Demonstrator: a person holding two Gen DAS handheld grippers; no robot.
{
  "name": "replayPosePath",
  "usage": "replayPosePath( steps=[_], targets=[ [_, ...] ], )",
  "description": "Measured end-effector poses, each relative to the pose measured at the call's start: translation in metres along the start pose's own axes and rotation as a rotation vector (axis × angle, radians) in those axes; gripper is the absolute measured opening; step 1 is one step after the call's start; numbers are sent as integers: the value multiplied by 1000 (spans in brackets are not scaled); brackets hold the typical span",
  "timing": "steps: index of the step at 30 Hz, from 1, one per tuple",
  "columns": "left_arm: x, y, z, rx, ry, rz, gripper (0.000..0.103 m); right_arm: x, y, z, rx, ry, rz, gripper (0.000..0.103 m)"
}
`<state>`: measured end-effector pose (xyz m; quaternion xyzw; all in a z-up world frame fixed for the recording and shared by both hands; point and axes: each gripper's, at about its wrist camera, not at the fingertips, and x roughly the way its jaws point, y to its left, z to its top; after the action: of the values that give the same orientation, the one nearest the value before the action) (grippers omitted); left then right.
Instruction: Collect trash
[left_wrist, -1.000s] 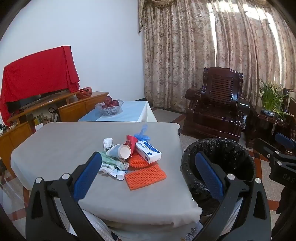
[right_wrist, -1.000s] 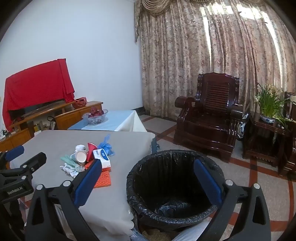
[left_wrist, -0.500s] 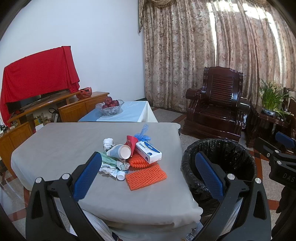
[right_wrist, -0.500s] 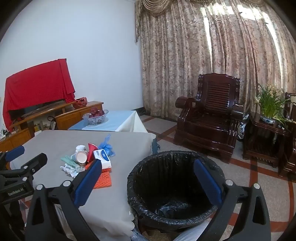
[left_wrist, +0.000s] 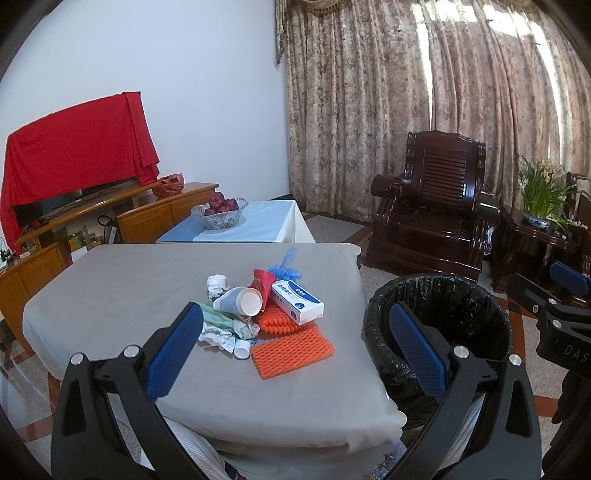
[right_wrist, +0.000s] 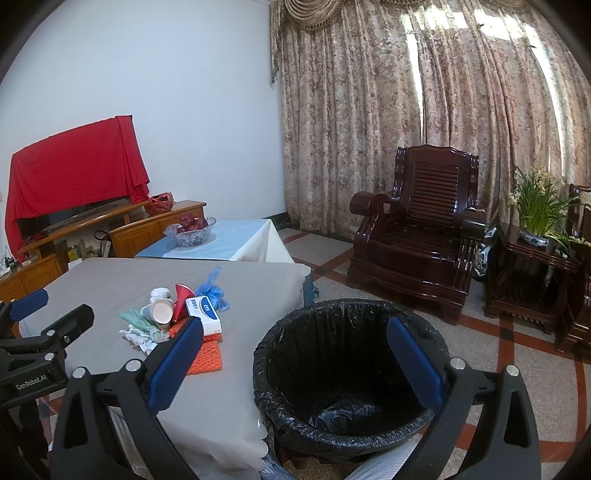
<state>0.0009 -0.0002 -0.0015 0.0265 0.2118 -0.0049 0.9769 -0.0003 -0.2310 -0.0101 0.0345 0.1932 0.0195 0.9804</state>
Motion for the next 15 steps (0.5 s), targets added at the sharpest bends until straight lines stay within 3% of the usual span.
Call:
replayPosePath(
  steps=[15],
  targets=[
    [10, 13, -4, 0, 4, 0, 98, -2, 3, 0, -1, 4, 0, 97]
  ],
)
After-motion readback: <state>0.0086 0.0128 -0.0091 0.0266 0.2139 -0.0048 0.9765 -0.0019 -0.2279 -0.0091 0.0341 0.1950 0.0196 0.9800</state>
